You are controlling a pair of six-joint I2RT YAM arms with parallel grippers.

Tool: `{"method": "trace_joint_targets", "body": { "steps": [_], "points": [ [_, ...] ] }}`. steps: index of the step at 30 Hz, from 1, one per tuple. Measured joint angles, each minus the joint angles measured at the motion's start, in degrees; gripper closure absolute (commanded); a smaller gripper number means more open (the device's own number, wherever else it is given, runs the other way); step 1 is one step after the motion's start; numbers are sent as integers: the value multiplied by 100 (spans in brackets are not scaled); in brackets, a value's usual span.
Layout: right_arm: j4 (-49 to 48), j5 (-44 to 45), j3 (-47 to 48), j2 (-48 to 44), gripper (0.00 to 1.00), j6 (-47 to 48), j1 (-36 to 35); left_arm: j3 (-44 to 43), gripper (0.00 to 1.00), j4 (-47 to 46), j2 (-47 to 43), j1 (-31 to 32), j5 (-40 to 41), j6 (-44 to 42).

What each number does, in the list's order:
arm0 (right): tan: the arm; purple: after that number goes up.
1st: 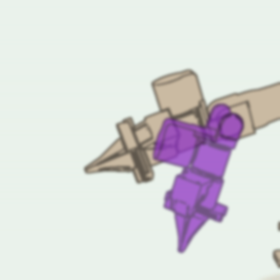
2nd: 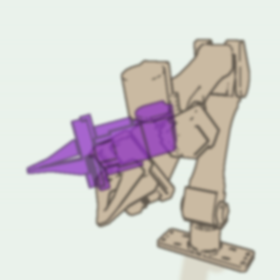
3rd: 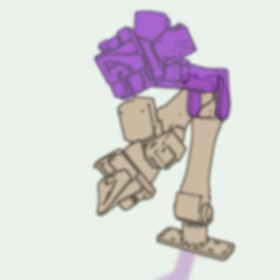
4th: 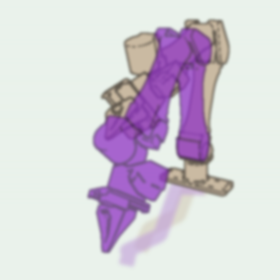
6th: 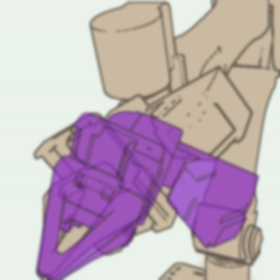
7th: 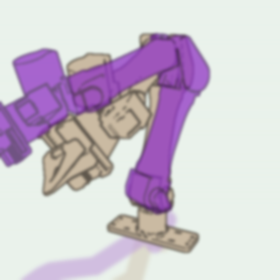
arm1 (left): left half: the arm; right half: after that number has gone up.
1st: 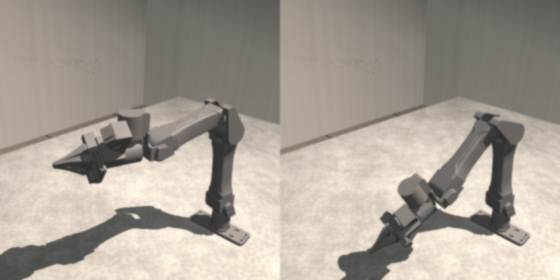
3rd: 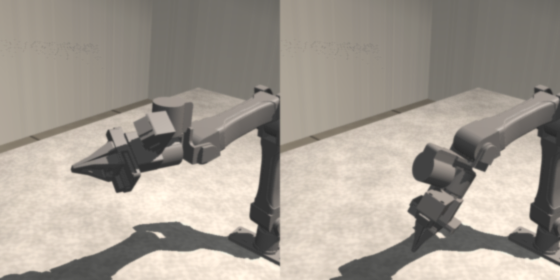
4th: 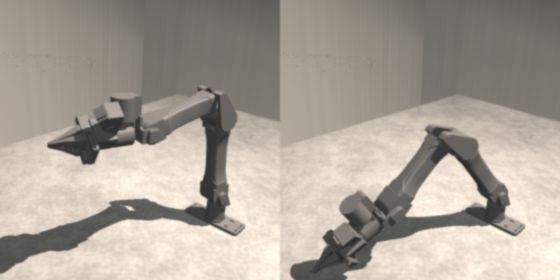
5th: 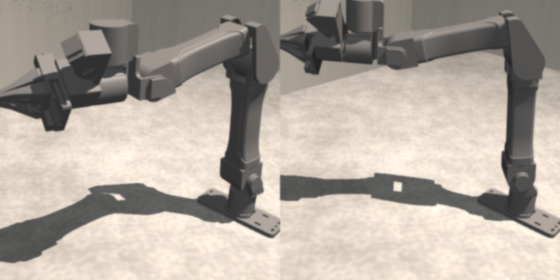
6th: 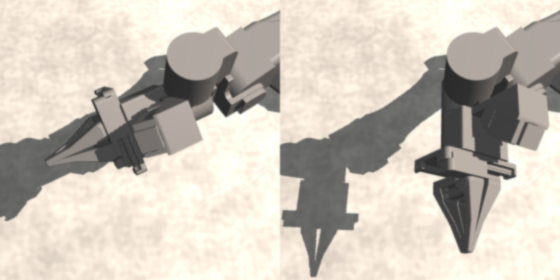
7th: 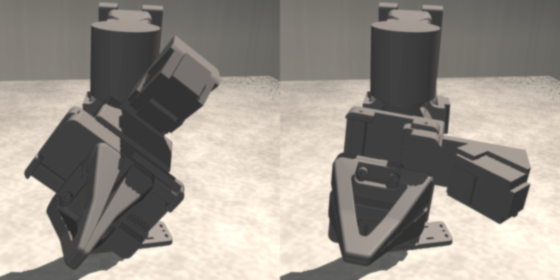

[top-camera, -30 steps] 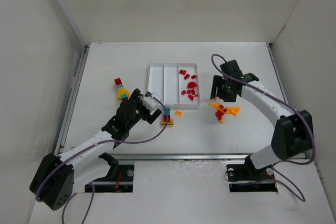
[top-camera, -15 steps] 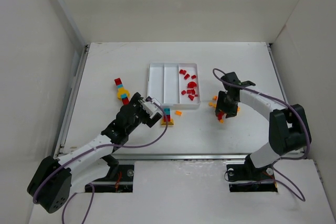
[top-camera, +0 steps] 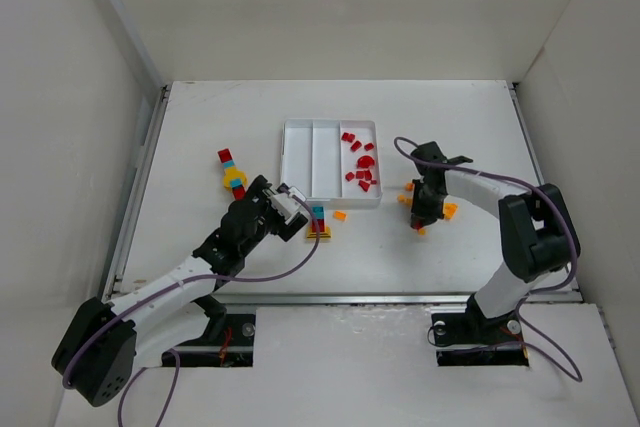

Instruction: Sort the legos into containers by color

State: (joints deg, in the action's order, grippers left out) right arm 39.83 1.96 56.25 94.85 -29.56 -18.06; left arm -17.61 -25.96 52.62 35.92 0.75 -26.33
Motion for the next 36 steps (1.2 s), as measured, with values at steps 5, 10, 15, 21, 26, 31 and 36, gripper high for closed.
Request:
{"method": "trace_joint_targets", "body": {
  "steps": [5, 10, 15, 21, 26, 31, 36],
  "points": [
    [50, 162, 103, 24, 100, -7, -306, 0, 1, 0, 0, 0, 9, -39],
    [308, 282, 750, 28, 100, 155, -935, 0, 1, 0, 0, 0, 17, -46],
    [173, 214, 1923, 79, 100, 330, -1390, 0, 1, 0, 0, 2, 24, -55],
    [-107, 212, 3469, 1016, 70, 516, -1377, 0, 1, 2, 2, 2, 105, -85],
    [-28, 212, 4297, 2037, 35, 695, -1377, 0, 1, 2, 0, 2, 149, -127],
    [302, 343, 4310, 2109, 28, 782, -1377, 0, 1, 2, 7, 2, 164, -155],
    [334, 632, 3884, 1438, 28, 675, -1362, 0, 1, 2, 17, 2, 164, -170]
  ]
}}
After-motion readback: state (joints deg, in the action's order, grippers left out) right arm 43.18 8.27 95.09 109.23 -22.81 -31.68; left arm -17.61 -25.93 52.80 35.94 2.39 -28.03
